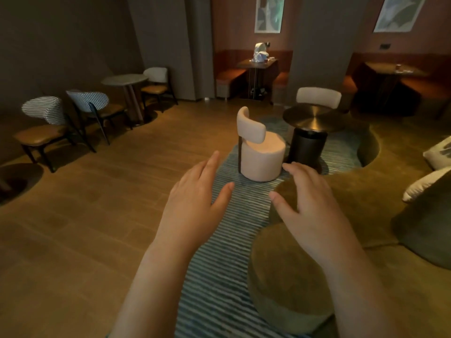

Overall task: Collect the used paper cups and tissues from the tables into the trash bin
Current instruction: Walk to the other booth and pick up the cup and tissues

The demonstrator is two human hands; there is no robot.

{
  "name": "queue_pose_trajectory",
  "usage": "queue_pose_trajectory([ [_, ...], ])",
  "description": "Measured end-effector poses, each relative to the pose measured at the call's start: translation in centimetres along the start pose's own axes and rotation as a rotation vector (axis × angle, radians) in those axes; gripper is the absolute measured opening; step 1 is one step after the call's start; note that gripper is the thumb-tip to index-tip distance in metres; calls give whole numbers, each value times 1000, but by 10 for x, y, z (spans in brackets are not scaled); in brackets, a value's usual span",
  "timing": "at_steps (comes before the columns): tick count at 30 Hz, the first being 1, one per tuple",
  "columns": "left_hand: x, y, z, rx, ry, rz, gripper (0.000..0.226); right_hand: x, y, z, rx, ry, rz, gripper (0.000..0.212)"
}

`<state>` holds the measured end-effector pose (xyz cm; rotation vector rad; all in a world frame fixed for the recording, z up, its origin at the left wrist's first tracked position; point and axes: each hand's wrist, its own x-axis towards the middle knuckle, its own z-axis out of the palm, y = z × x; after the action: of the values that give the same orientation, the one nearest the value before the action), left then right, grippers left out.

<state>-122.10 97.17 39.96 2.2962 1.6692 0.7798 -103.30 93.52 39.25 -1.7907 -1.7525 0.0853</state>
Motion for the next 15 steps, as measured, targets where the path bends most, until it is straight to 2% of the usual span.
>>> queue_pose_trajectory([
  [5, 87, -60, 16, 0, -48, -15, 63, 83, 0, 61, 43, -83, 35, 55],
  [11, 216, -134, 38, 113, -10, -22, 62, 224, 12, 136, 40, -40, 13, 52],
  [15, 326, -171, 47, 176, 8, -27, 60, 337, 28, 174, 79, -24, 64, 55],
])
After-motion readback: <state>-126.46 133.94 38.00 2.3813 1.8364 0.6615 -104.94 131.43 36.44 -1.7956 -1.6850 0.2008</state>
